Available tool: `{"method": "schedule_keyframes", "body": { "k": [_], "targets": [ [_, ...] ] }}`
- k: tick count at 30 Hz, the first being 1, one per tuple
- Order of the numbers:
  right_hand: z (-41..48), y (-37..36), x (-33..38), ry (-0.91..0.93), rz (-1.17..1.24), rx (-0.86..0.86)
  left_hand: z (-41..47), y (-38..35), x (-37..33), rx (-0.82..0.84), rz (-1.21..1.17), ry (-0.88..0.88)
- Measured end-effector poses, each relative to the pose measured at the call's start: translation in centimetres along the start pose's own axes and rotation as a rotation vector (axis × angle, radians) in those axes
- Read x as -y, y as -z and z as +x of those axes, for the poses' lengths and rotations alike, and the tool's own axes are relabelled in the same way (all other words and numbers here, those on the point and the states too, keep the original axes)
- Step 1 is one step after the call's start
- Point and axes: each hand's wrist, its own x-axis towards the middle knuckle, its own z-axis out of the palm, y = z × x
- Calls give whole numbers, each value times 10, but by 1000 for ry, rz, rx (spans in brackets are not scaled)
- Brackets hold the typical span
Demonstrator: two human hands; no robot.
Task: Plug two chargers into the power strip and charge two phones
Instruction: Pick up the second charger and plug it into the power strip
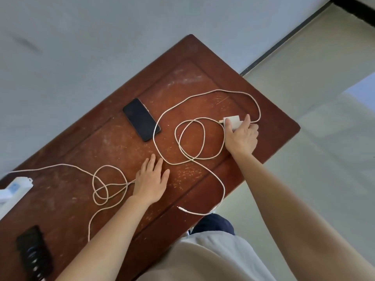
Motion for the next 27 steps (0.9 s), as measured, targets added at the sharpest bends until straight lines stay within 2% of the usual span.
{"method": "schedule_keyframes", "body": {
  "k": [3,7,12,15,20,27],
  "targets": [
    [4,-6,3,59,-24,28,-1,1,-3,2,7,12],
    [4,-7,10,21,199,118,2,4,-3,3,4,28],
    [-6,-6,29,113,305,173,2,11,-2,31,-47,30],
    [-20,-10,49,183,382,200,-2,19,8,-28,-55,95],
    [-68,-33,94,365,438,354,-25,37,48,-147,-109,203],
    [-165,-75,143,557,456,542,-84,50,144,-287,-121,331]
  ]
}}
